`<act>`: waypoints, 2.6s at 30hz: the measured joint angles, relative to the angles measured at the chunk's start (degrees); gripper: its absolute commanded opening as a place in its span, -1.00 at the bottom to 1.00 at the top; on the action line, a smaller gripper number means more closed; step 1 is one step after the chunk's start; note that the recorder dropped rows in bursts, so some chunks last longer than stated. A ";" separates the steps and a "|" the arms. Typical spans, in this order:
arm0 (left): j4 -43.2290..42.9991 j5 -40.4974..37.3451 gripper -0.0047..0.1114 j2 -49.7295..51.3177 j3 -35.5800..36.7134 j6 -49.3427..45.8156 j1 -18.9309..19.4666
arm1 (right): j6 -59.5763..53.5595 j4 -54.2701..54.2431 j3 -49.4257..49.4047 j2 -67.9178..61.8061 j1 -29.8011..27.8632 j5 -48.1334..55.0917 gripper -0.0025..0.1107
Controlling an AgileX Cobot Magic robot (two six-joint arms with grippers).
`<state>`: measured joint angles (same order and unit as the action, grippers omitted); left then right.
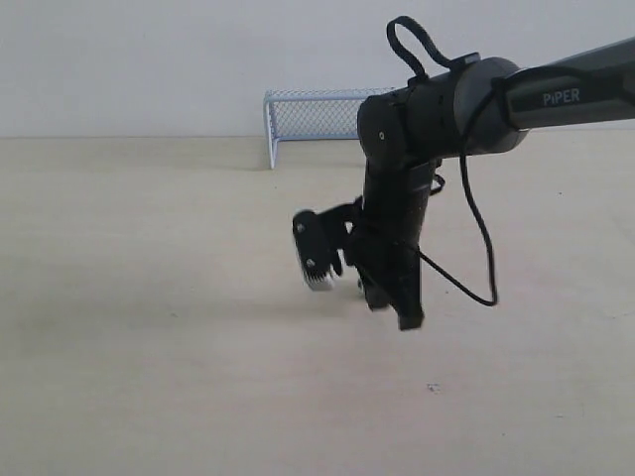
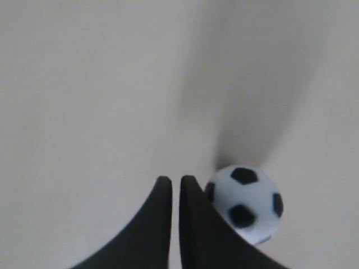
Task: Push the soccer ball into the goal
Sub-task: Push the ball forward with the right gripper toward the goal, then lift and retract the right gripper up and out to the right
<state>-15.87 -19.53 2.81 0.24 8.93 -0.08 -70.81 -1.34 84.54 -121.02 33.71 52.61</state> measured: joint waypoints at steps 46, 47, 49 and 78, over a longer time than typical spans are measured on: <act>0.00 0.00 -0.81 0.00 0.00 0.00 0.00 | -4.11 -20.05 -11.40 28.26 -20.94 16.84 -0.96; 0.00 0.00 -0.81 0.00 0.00 0.00 0.00 | -4.21 -20.17 -12.05 28.97 -21.05 16.84 -0.96; 0.00 0.00 -0.81 0.00 0.00 0.00 0.00 | -4.21 -20.45 -13.16 30.55 -21.17 16.98 -0.96; 0.00 0.00 -0.81 0.00 0.00 0.00 0.00 | 5.80 -19.21 -28.68 56.53 -21.64 11.70 -0.96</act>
<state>-15.87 -19.53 2.81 0.24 8.93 -0.08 -65.02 -20.55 55.86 -64.49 12.08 64.31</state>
